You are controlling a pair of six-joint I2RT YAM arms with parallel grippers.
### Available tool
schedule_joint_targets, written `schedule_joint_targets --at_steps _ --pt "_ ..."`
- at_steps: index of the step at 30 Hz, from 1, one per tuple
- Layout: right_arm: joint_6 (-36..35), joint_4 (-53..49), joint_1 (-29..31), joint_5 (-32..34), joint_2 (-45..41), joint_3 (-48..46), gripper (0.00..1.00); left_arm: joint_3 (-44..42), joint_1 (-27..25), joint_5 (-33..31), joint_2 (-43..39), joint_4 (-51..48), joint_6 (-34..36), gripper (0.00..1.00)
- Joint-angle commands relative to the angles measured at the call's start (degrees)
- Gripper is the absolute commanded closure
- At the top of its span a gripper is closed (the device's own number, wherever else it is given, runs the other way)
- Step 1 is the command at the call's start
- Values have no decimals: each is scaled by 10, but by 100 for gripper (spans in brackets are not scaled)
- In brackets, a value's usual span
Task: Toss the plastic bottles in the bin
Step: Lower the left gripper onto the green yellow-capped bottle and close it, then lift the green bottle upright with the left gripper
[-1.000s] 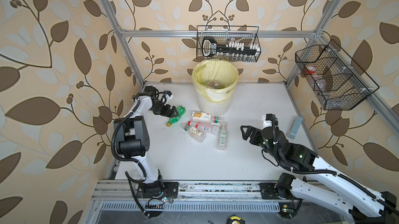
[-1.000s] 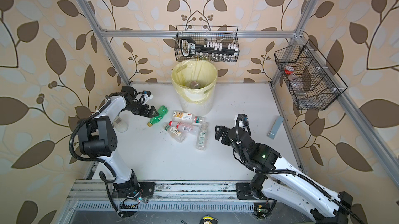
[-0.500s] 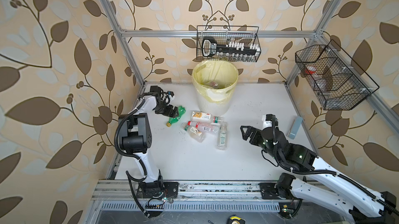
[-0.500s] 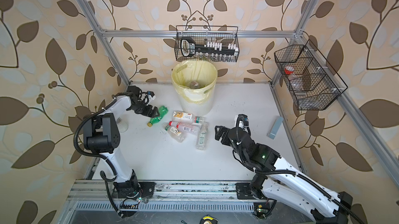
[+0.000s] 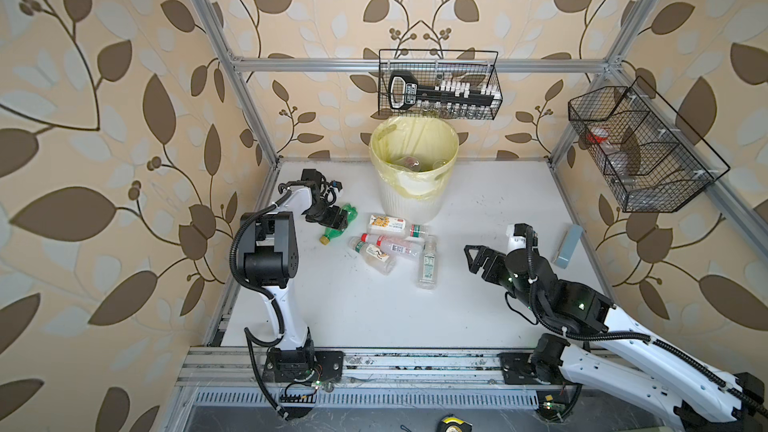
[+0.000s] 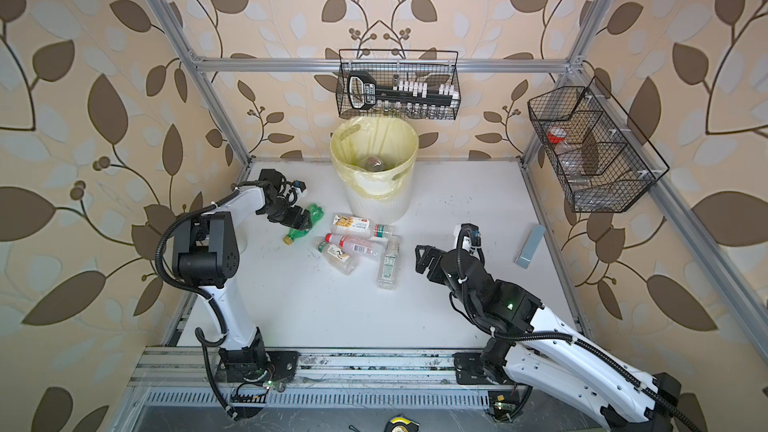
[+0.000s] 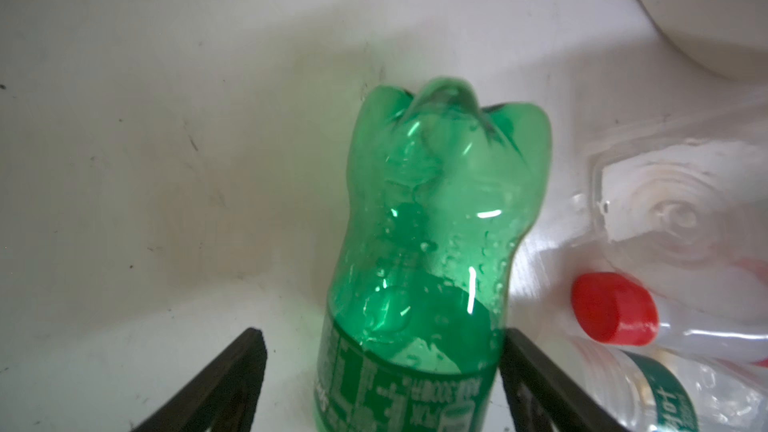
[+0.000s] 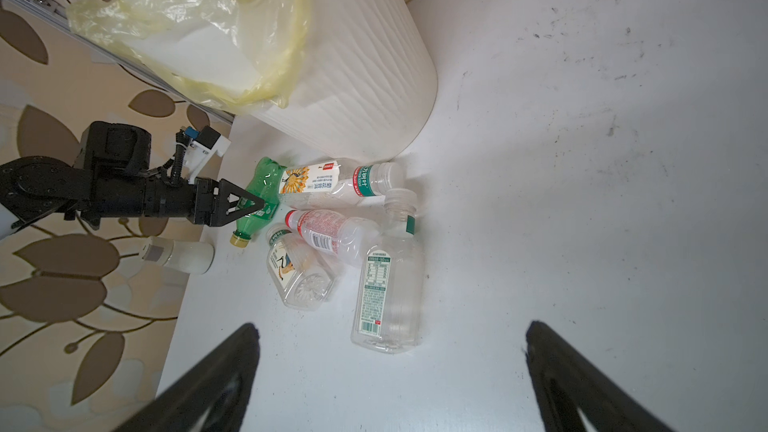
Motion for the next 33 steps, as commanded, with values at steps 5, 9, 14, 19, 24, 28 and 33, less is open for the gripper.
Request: schedule_joint_targets --at_steps 5,9,14,19,24,28,33 --pt "14 -9 4 19 -2 -10 0 -5 -8 11 -1 13 -8 30" --pt "13 -6 4 22 4 -10 0 -7 -9 17 1 8 -9 40" --pt "13 3 4 16 15 -4 0 -15 -9 20 -2 5 -8 51" --pt "14 13 5 9 27 -1 0 -32 -9 28 -37 -1 -4 53" --pt "17 20 8 13 37 -1 0 -39 -7 41 -91 -24 -17 63" --pt "17 17 9 20 33 -3 0 -26 -5 63 -117 -65 -40 66" --pt "14 3 9 22 22 1 0 -32 0 94 -156 -86 -59 66"
